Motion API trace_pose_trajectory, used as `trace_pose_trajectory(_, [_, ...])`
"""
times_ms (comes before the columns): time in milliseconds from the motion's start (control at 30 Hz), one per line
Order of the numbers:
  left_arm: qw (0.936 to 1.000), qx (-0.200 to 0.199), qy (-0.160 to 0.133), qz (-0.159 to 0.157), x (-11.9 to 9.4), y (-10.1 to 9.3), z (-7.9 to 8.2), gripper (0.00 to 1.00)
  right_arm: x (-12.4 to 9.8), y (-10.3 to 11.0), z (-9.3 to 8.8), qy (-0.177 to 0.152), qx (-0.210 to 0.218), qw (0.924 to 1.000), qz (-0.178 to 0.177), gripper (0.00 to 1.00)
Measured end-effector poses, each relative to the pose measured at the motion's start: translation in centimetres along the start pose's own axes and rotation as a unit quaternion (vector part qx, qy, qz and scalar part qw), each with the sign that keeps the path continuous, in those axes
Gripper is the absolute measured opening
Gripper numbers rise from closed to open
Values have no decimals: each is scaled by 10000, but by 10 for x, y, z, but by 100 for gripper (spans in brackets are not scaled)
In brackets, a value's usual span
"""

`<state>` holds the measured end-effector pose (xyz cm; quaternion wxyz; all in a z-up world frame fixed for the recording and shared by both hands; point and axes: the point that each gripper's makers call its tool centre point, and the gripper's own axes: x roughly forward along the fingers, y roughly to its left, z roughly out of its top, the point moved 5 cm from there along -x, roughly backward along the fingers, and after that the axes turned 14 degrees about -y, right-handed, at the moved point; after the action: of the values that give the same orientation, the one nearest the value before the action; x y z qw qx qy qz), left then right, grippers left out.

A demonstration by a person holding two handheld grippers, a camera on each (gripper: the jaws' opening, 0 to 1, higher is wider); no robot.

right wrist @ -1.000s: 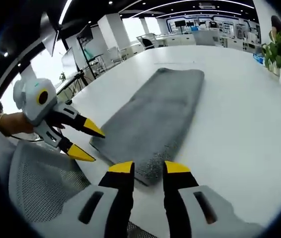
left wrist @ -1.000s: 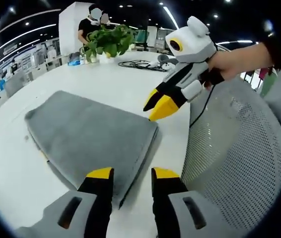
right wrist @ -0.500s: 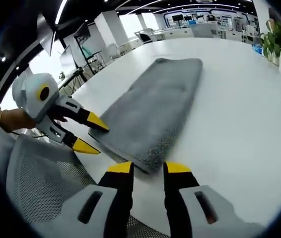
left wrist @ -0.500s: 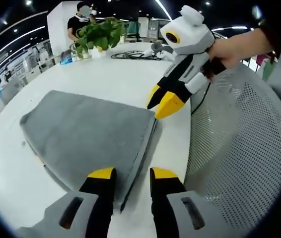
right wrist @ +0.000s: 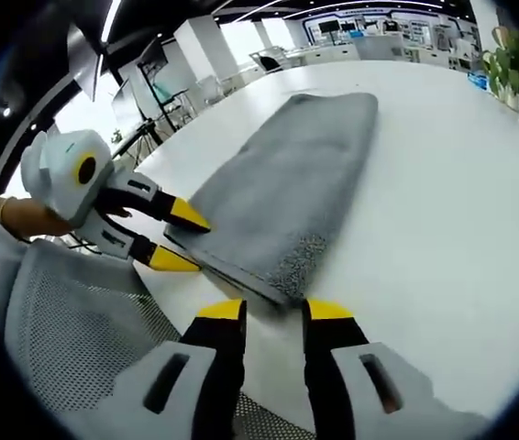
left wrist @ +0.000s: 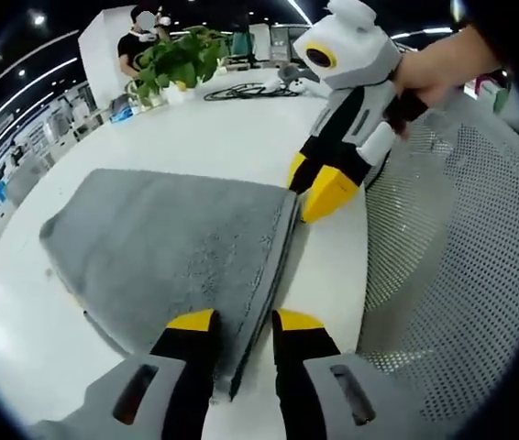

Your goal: Fold the towel on the table until its edges align and the towel forms a compact rectangular stack.

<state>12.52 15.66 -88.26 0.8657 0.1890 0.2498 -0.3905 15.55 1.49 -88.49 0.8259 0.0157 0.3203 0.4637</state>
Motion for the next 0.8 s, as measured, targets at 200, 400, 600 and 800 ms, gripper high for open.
trace_pose_trajectory(200, [9998,-140,6,148,1,1,0,22,0,0,2,-78,-24,10000,-33,3])
trace_pose_trajectory(400, [9998,28,26,182,-3,5,2,16,-3,5,15,-242,66,9997,59,0])
trace_pose_trajectory(600, [9996,194,38,185,-4,7,3,10,-2,11,34,-472,222,9985,144,0])
trace_pose_trajectory(800, [9992,220,9,342,-7,9,6,8,-3,14,48,-605,240,9977,213,0])
